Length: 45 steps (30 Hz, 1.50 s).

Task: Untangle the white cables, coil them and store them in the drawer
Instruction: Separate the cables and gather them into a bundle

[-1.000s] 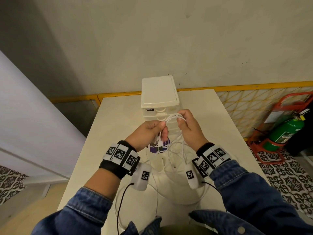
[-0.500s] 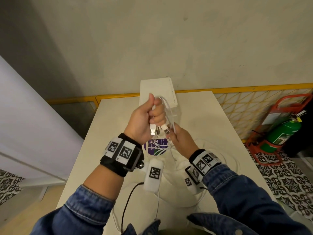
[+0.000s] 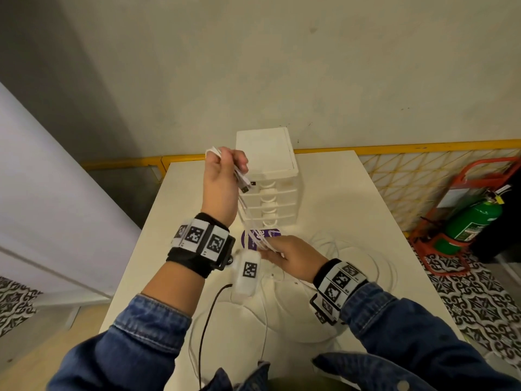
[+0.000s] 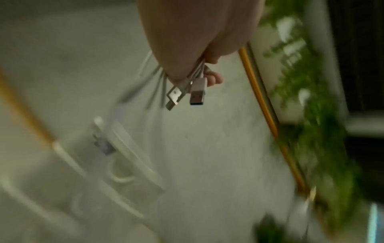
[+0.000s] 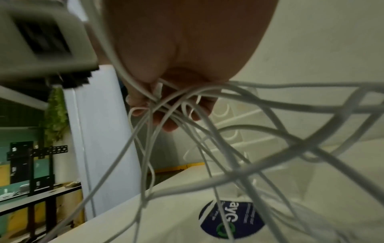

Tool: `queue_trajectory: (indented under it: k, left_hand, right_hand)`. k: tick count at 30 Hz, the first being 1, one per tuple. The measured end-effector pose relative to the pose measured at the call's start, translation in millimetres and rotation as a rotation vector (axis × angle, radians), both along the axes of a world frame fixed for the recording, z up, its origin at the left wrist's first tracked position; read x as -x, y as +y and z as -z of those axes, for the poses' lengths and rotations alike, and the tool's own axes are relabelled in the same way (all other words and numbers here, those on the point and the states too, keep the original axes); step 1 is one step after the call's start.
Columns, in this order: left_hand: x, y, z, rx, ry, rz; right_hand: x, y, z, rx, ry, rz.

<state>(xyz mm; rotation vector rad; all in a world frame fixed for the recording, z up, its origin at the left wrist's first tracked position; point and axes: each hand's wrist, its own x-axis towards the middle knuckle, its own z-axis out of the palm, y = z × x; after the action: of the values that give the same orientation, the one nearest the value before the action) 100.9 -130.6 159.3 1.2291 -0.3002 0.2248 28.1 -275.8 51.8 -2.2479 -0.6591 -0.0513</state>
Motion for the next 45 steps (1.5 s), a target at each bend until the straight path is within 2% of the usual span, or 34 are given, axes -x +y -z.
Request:
queue_trajectory:
  k: [2,5,6,7,10,12,14,17,22,26,28,31,33,36,39,42,45]
  left_hand:
    - [2.0,0.1,8.6,-0.409,-0.131,-0.031]
    - [8.2,5.6,19.0,-1.09,-0.194,0.145]
    - [9.3,8.6,21.9,-1.198,-0.145,0.215]
    - [10.6,11.3,24.3,-1.229,-0.052,0.287]
    - [19.4,10.9,27.8,-1.089,0.194,0.532]
    - [23.2,6.2,28.7,-1.089,0.165,0.572]
    - [20.2,6.9,28.7,-1.131,0.096,0.446]
    - [8.3,20.2,25.1,-1.074,0.095,0.208]
    - [-2.8,43.3,21.4,-0.973,0.105,-0.047]
    - [-6.2,47.9,20.4,-0.902,0.113,-0.204]
    - [-5.8,47.1,19.2,-0.888,0.108,-0.231]
    - [0.9,38.9,15.0,-0.949,0.073,-0.12]
    - [5.6,29.4,12.2,-1.014,0.036,-0.027]
    - [15.3,9.3,4.1,-1.024,-0.033,0.1]
    - [23.7,-6.9,-3.8,-0.997,-0.065,0.199]
    - [22.5,-3.1,-2.8,-1.058,0.019,0.27]
    - [30.0,1.8,8.9,-1.108,0.168,0.464]
  right_hand:
    - [4.2,1.4,-9.0,0.023,-0.066,-0.027]
    - [2.5,-6.4,-19.5,0.017,-0.089,-0.016]
    - [0.0,-12.2,-23.3,0.003,-0.089,0.027]
    - [-3.2,-19.0,-26.6,-0.021,-0.096,0.083]
    - [-14.4,-38.9,-32.2,-0.072,-0.107,0.176]
    - [-19.6,-48.4,-27.0,-0.059,-0.067,0.208]
    - [-19.5,-56.5,-16.4,-0.02,0.027,0.236]
    - [-8.3,-68.1,6.3,0.012,0.148,0.256]
    - [-0.9,-86.2,21.6,0.028,0.126,0.355]
    - [0.0,-100.3,28.1,0.054,0.12,0.386]
    - [1.2,-105.3,24.2,0.076,0.232,0.416]
    - [-0.2,-102.7,1.3,0.157,0.405,0.357]
    - [-2.7,-89.8,-25.8,0.135,0.349,0.376]
    - [-10.9,-55.5,-57.5,-0.095,0.189,0.337]
    - [-20.7,-28.9,-58.6,-0.215,0.142,0.29]
    - [-26.7,-28.7,-58.4,-0.305,0.137,0.312]
    - [-33.9,-37.5,-66.7,-0.339,0.022,0.332]
